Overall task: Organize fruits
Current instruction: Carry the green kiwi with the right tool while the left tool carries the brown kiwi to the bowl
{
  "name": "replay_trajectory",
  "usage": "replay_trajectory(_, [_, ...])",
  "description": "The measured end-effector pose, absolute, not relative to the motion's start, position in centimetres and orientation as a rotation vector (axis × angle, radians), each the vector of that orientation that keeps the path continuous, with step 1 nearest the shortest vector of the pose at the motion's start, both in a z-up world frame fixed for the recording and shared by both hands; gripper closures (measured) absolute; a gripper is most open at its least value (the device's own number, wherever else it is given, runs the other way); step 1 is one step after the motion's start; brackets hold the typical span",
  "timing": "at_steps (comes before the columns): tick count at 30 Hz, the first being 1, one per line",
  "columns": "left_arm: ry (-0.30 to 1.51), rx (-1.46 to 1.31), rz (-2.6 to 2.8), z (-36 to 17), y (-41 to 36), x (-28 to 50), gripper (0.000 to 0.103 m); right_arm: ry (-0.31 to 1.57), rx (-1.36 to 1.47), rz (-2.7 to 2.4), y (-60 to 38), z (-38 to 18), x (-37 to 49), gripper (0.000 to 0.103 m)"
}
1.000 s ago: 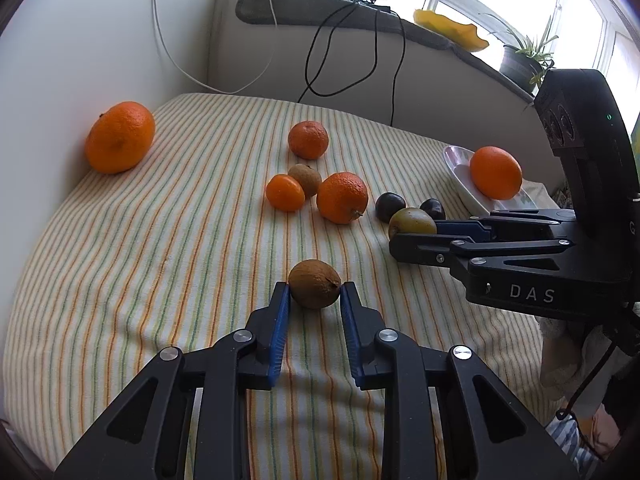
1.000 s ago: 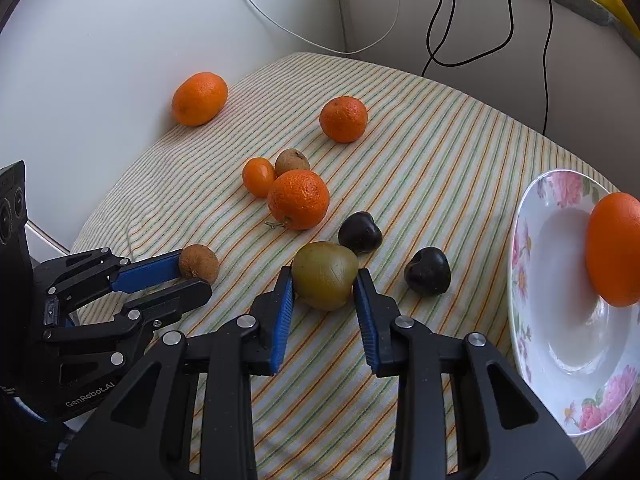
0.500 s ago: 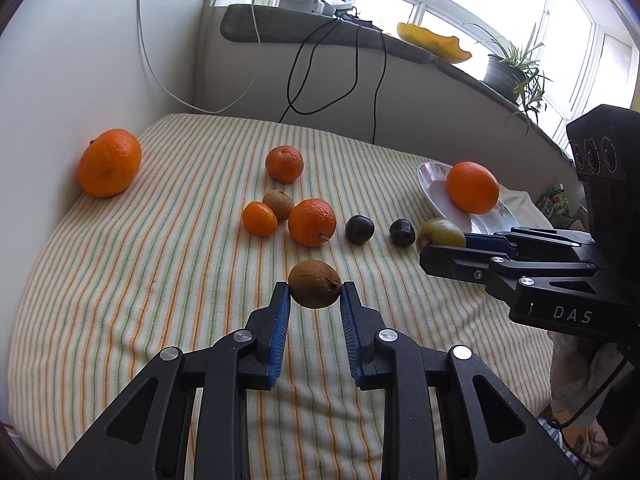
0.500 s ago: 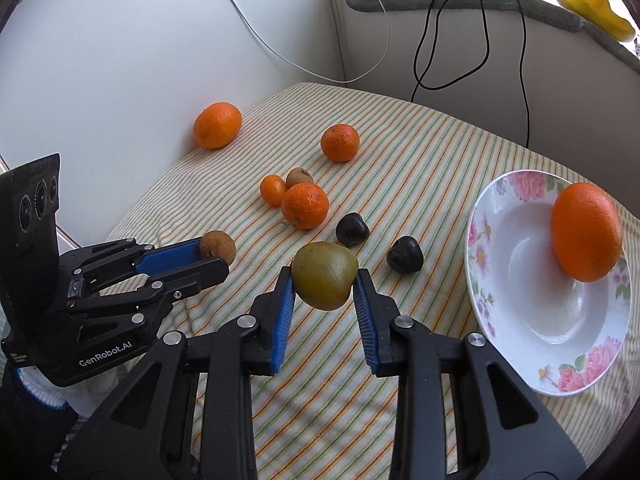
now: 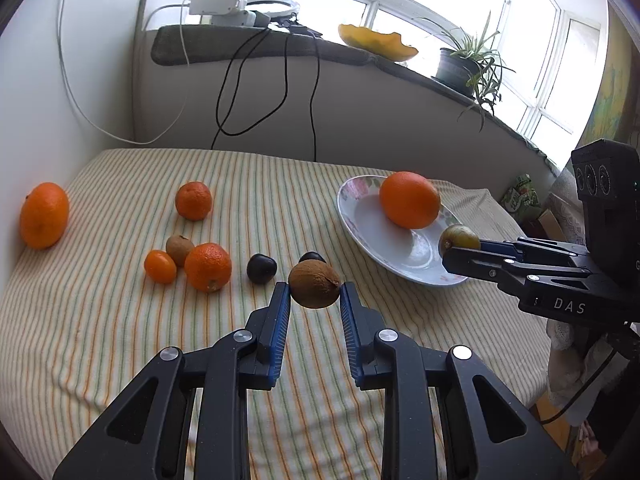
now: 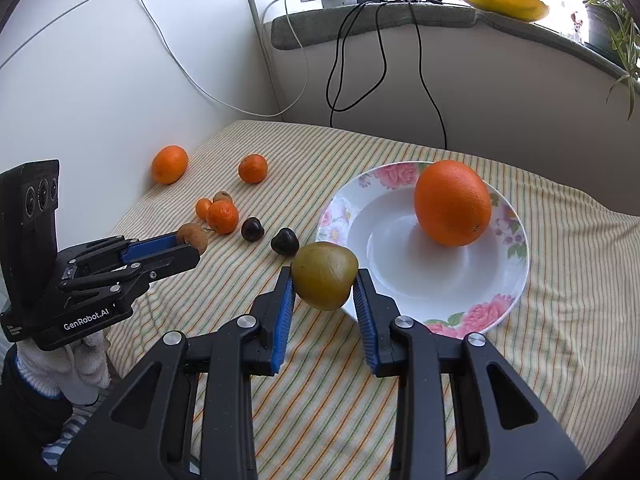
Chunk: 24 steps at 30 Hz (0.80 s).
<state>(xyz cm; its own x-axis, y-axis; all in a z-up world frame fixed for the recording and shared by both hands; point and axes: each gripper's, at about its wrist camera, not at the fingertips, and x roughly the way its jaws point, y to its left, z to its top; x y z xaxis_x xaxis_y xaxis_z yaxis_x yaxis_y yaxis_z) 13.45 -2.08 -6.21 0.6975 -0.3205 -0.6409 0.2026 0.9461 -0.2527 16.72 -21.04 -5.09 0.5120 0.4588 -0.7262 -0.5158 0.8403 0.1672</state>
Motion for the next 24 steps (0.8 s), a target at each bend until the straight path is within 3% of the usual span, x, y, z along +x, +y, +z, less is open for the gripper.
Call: replay_trajectory(24, [0.784, -0.103, -0.456, -6.9, -11.7, 19.0, 0.079, 0.883, -0.046, 0.473, -27.1, -7.2, 20.8, 0.072])
